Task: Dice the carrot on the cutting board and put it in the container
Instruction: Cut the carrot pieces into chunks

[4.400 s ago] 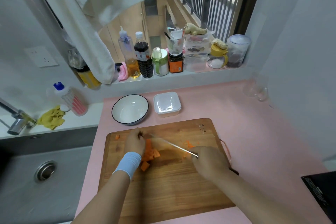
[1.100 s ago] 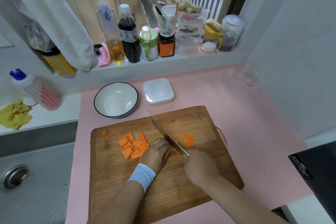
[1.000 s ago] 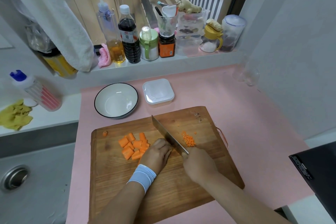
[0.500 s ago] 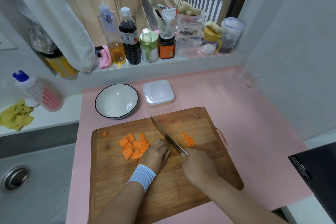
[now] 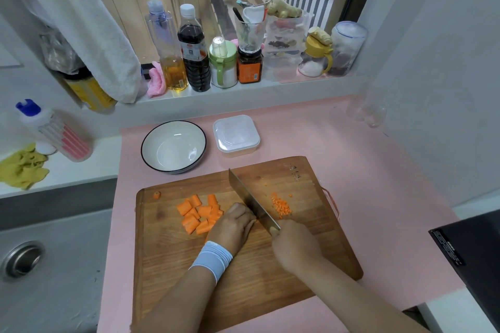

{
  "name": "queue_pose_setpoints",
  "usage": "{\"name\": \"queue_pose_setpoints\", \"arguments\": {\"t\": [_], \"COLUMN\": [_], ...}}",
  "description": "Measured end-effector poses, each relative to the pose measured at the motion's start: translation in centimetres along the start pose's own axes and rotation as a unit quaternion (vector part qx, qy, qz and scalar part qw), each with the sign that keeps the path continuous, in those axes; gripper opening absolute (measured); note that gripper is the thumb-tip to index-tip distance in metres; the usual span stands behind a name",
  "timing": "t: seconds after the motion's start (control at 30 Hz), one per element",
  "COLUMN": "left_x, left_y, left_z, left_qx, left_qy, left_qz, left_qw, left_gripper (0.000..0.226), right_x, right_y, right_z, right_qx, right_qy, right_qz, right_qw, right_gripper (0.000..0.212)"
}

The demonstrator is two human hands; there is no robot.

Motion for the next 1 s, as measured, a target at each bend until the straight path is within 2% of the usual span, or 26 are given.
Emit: {"name": "queue_pose_setpoints", "arguments": {"t": [0.1,0.33,0.53,0.6,0.67,0.77,0.83,0.9,0.97,1.0], "left_x": [0.0,0.1,-0.1,1.3,4.2,8.5,10.2,10.3,9.1,8.1], "left_y": [0.0,-0.2,-0.9,-1.3,-1.8,-2.4,-2.9,-3.6,-4.6,-5.0], "left_z": [-0.1,-0.1,-1.1,-2.0,-3.6,-7.7,-10.5,-11.8,-11.5,-10.8], "left_qx": [0.000,0.007,0.048,0.097,0.170,0.319,0.403,0.448,0.443,0.429], "left_qy": [-0.011,-0.010,-0.035,-0.019,0.002,0.050,0.092,0.095,0.080,0.092], "left_qz": [0.006,-0.005,-0.085,-0.066,0.008,0.096,0.105,0.053,-0.043,-0.098], "left_qw": [1.000,1.000,0.995,0.993,0.985,0.942,0.904,0.887,0.892,0.893], "left_gripper": [0.004,0.005,0.011,0.014,0.015,0.013,0.015,0.021,0.021,0.014], "right_x": [0.2,0.4,1.4,2.1,3.0,4.4,4.8,5.0,4.9,4.9], "right_y": [-0.6,-0.7,-0.4,-0.2,-0.1,0.0,0.1,0.3,0.5,0.6], "right_z": [-0.1,-0.1,0.8,1.0,0.7,-0.2,-0.9,-1.7,-2.2,-2.5], "right_qx": [-0.003,-0.005,0.009,0.025,0.051,0.119,0.180,0.243,0.277,0.287], "right_qy": [-0.003,-0.008,-0.017,-0.018,0.010,0.107,0.160,0.197,0.250,0.274], "right_qz": [0.002,-0.006,-0.013,-0.005,0.008,0.037,0.052,0.054,0.057,0.067], "right_qw": [1.000,1.000,1.000,1.000,0.999,0.986,0.969,0.948,0.926,0.915], "right_gripper": [0.030,0.030,0.028,0.025,0.024,0.028,0.031,0.036,0.031,0.030]}}
Point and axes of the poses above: each hand's wrist, its own y-axis away from the middle knuckle, its own x-axis out of the back of the hand, z = x × y, the point moved 10 cm from there along -y, towards the middle knuckle, and after that the axes turned 13 degrees about x, right-handed, at the moved point
